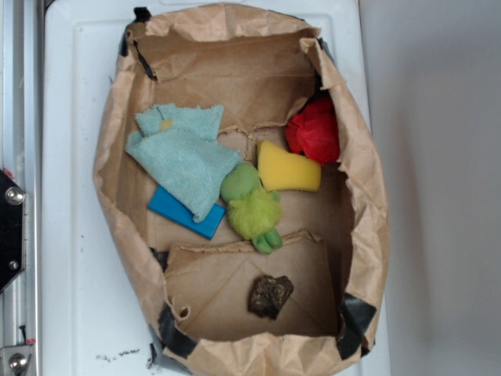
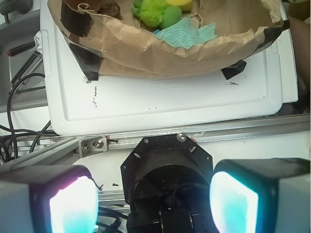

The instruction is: Grab the rock.

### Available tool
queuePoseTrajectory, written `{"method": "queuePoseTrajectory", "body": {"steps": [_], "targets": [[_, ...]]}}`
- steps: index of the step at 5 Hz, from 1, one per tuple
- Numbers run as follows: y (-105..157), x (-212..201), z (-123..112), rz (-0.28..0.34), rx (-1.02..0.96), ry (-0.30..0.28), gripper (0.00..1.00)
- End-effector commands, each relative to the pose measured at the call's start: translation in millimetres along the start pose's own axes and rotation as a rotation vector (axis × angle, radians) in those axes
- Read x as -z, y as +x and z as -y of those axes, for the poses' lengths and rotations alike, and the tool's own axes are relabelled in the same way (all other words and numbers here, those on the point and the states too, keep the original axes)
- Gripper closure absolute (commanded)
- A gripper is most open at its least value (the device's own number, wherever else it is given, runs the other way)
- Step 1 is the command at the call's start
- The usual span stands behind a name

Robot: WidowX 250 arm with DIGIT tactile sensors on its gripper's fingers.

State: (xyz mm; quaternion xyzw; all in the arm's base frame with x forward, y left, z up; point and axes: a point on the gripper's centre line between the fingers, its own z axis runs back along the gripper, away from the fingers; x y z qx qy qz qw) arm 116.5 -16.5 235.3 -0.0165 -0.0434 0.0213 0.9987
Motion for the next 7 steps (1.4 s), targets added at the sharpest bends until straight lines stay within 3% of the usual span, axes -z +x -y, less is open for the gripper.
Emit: {"method": "queuePoseTrajectory", "body": {"steps": [1,3,5,7], "targets": [[0.0,0.0,0.0,0.000,0.000,0.000,0.00],[77.0,20.4,-0.3,0.039,0.009,0.001,0.00],[122.3,53.7,-11.8,0.049,0.156,0.055,0.00],[160.4,79.6,-14.9,0.135,0.331,0.013,0.00]]}}
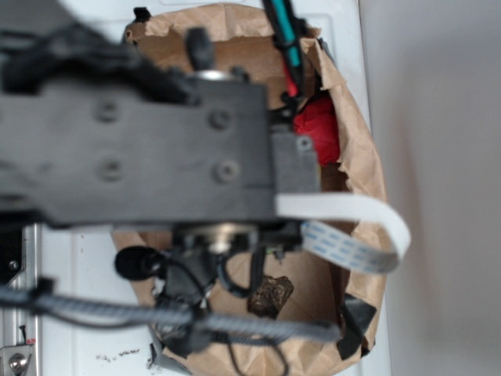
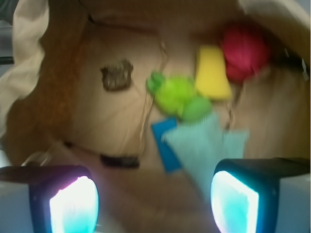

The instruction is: Grab the rock.

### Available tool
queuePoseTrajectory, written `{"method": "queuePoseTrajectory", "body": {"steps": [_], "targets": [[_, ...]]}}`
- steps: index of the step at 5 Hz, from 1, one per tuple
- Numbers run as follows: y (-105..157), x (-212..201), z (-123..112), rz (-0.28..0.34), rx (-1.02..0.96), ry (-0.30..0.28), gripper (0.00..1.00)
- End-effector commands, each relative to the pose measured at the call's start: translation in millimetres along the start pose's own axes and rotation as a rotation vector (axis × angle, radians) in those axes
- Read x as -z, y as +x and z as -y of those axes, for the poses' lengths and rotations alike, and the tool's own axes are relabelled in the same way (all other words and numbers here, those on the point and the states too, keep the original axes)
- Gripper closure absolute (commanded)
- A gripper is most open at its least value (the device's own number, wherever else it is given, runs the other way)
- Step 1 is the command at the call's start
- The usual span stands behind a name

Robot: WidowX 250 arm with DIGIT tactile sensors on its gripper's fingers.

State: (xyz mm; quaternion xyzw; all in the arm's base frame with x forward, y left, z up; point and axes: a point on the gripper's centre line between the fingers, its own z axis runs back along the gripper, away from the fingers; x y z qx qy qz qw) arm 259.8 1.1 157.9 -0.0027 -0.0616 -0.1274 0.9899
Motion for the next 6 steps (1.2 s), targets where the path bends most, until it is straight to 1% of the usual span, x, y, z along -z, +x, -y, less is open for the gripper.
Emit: {"method": "queuePoseTrajectory", "body": {"steps": [1,2,5,6], "targets": [[35.5,14.0,-8.3,0.122,0.058,0.008,0.00],[44.6,37.5,0.9,0.117,0.082,0.028,0.00],[44.6,37.5,0.9,0.117,0.082,0.028,0.00],[22.5,46.0,15.9,0.233,0.260,0.014,0.00]]}}
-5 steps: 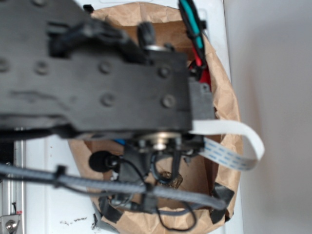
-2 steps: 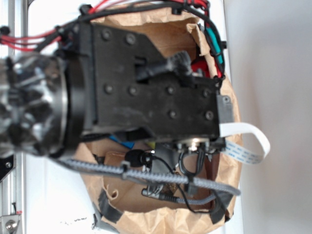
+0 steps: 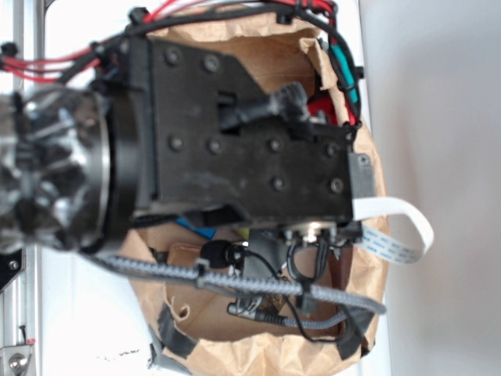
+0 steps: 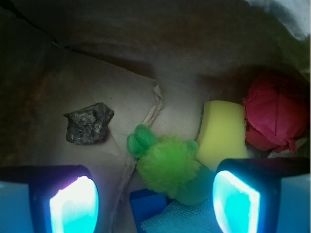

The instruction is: Grab the rock.

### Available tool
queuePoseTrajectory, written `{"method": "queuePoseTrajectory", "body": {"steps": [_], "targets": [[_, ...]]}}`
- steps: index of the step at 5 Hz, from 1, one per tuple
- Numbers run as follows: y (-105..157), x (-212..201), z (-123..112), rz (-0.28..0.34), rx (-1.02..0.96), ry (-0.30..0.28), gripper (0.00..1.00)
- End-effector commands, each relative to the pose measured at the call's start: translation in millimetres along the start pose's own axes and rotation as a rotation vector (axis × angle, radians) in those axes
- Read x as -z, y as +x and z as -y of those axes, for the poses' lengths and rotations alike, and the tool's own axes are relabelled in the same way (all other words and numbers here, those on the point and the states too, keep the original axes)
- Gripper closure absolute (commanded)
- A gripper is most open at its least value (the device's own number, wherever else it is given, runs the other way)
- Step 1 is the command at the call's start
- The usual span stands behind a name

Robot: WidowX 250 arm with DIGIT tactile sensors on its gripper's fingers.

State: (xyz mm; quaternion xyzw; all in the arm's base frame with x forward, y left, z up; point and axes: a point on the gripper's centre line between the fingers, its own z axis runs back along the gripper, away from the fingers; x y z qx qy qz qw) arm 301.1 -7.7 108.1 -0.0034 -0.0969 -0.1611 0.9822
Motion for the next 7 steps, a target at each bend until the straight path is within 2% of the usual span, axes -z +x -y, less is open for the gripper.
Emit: {"method": "queuePoseTrajectory", "body": {"steps": [1,2,3,4,5,6,7], "targets": [[-12.0,8.9,30.8,0.220,0.338,0.024,0.00],[-8.9,18.5,47.7,0.291,0.477,0.007,0.00],[5.6,27.8,54.8,0.300,0.497,0.022,0.00],[20.0,31.0,60.1,0.266,0.502,0.000,0.00],[32.0,39.0,67.0,0.205,0.507,-0.026,0.00],[38.9,42.5,73.7,0.128,0.554,-0.067,0.00],[35.5,44.4,78.7,0.050,0.620,-0.135,0.00]]}}
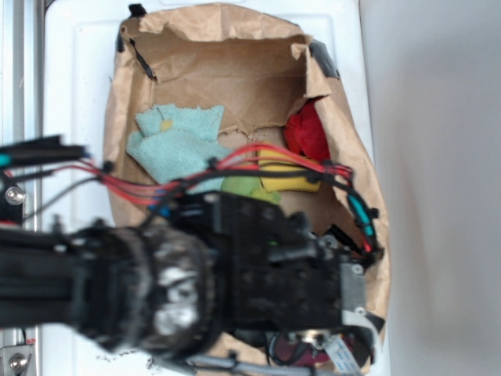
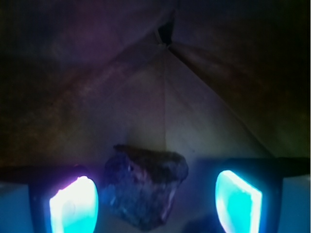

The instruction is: Grab the rock.

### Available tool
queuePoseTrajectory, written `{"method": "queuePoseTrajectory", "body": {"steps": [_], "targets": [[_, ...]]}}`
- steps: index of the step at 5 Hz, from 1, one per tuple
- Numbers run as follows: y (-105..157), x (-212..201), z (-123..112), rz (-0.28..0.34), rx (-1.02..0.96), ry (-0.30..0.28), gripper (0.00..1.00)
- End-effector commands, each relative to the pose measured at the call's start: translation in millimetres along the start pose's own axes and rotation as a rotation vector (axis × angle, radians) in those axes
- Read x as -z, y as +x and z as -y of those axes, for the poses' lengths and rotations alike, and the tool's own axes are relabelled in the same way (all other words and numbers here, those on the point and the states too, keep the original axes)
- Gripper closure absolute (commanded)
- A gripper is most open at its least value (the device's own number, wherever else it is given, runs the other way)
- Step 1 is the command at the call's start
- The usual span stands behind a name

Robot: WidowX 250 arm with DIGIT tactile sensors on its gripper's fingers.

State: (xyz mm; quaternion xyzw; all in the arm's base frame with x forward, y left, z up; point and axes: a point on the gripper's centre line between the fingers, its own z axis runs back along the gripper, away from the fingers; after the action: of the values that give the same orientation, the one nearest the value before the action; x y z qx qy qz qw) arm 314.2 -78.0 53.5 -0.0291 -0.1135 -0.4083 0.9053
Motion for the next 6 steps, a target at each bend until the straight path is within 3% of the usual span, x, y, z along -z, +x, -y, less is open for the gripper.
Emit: {"method": "queuePoseTrajectory", "body": {"steps": [1,3,4,5,6], "targets": [[12.9,-10.7,14.5,-0.002,0.139,-0.063,0.00],[-0.6,12.3,24.8,0.085,0.142,-0.042,0.00],[0.1,23.6,25.5,0.101,0.131,-0.043,0.00],[1.2,22.8,21.5,0.096,0.100,-0.042,1.00],[0.3,5.6,9.7,0.076,0.030,-0.024,1.00]]}}
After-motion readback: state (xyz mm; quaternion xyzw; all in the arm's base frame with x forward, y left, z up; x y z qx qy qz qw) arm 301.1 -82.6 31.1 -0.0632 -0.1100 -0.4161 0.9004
